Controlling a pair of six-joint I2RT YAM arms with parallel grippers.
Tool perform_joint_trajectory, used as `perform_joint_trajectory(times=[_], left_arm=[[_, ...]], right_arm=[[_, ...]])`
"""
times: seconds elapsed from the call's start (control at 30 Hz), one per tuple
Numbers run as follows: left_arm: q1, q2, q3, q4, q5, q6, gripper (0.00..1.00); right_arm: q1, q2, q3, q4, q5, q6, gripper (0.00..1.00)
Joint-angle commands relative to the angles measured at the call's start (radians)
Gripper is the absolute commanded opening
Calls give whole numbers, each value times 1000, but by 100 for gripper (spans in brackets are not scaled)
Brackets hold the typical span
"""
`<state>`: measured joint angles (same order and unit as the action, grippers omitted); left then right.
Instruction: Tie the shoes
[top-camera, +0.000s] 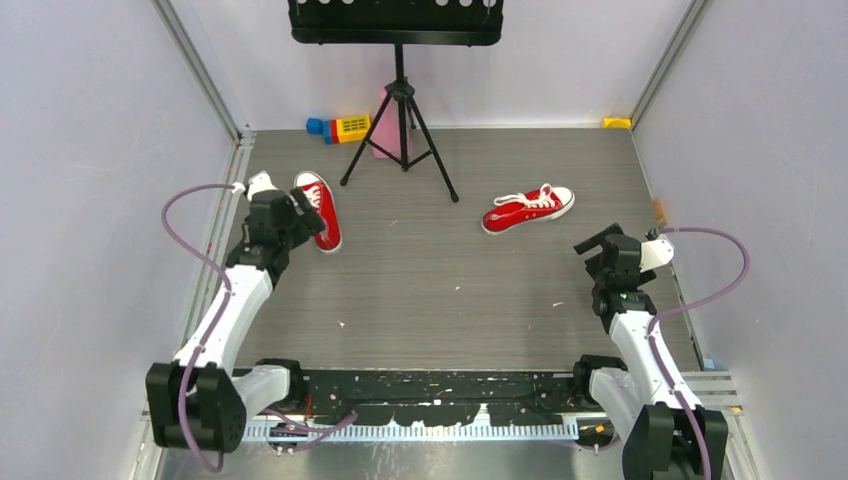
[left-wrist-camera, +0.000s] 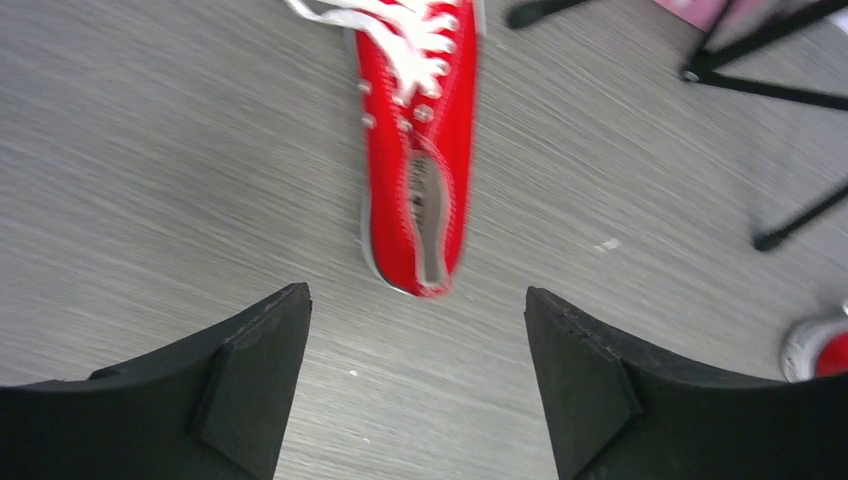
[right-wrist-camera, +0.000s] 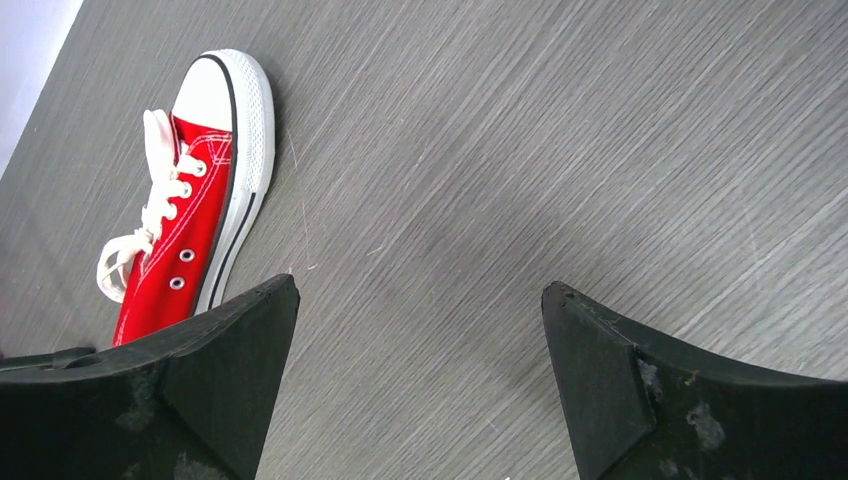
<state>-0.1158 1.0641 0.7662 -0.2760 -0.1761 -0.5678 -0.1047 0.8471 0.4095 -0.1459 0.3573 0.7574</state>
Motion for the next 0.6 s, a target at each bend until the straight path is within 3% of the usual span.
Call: perform_joint_trajectory(times=[0.0, 0.33, 0.53, 0.57], left_arm=[[80, 122, 90, -89, 8, -4, 77], [83, 520, 295, -110, 101, 2, 65], [82, 605, 298, -97, 89, -12, 58], [82, 605, 293, -92, 97, -12, 52]], right_arm=[[0, -6, -26, 81, -12, 32, 96], [1, 40, -22, 114, -46, 42, 94], [1, 9, -26, 108, -43, 33, 93], [1, 4, -27, 110, -42, 32, 93]])
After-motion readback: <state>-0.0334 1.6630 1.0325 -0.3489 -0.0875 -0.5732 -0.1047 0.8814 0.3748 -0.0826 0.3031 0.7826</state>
